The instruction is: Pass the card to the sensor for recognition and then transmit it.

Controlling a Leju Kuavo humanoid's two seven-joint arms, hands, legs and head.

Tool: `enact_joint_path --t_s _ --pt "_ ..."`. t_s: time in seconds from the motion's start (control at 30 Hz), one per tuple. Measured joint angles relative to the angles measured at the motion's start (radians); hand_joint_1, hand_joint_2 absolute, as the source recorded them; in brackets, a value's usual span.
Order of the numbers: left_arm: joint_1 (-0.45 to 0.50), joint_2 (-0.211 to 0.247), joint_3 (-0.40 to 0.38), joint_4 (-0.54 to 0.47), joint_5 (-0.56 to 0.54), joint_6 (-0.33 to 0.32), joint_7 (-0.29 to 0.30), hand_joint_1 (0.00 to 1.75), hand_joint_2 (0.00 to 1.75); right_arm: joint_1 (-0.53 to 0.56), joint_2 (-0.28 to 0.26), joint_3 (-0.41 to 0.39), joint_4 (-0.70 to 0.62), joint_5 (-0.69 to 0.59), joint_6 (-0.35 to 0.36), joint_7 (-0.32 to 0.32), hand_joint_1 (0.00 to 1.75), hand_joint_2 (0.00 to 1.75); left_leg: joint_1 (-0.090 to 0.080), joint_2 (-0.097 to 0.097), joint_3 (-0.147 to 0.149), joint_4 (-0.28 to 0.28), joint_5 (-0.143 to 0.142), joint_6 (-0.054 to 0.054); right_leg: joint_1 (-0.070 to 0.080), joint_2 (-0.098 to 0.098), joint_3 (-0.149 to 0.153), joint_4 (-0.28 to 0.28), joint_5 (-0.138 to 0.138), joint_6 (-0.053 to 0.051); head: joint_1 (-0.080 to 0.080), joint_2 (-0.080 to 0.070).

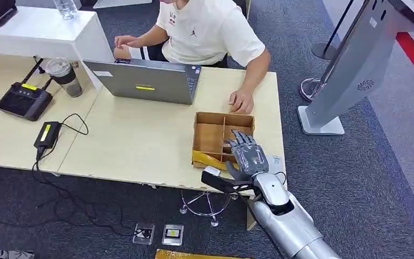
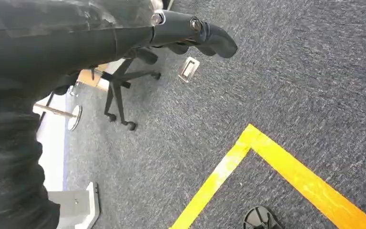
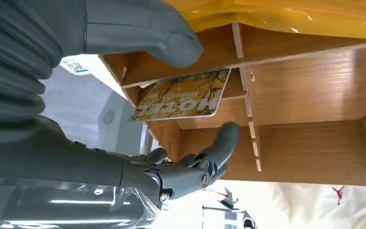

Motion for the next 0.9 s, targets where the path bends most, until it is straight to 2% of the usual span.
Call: enact_joint_path --t_s 0.1,0.23,0.43,0.63,0.9 --pt "-0.001 0.024 0.0 0.0 0.0 -0.042 -0.001 0.0 1.75 0.002 0.0 0.0 -0.003 0.0 0.012 0.008 0.59 1.75 0.0 0.0 0.0 0.0 0.0 0.0 0.0 0.0 0.0 0.0 0.0 0.0 0.0 0.0" --pt "-0.001 0.044 0.0 0.0 0.0 -0.045 -0.002 0.0 1.75 0.005 0.0 0.0 -0.006 0.0 0.022 0.012 0.58 1.75 0.0 0.0 0.0 0.0 0.0 0.0 0.0 0.0 0.0 0.0 0.0 0.0 0.0 0.0" --pt "-0.001 0.05 0.0 0.0 0.0 -0.045 -0.003 0.0 1.75 0.006 0.0 0.0 -0.012 -0.002 0.031 0.02 0.58 1.75 0.0 0.0 0.0 0.0 0.0 0.0 0.0 0.0 0.0 0.0 0.0 0.0 0.0 0.0" --pt "-0.001 0.052 0.0 0.0 0.0 -0.042 -0.003 0.0 1.75 0.01 -0.002 0.0 -0.019 -0.006 0.039 0.025 0.7 1.75 0.0 0.0 0.0 0.0 0.0 0.0 0.0 0.0 0.0 0.0 0.0 0.0 0.0 0.0" --pt "-0.001 0.052 0.0 0.0 0.0 -0.039 0.001 0.0 1.75 0.01 -0.003 -0.001 -0.02 -0.008 0.043 0.03 0.66 1.75 0.0 0.0 0.0 0.0 0.0 0.0 0.0 0.0 0.0 0.0 0.0 0.0 0.0 0.0"
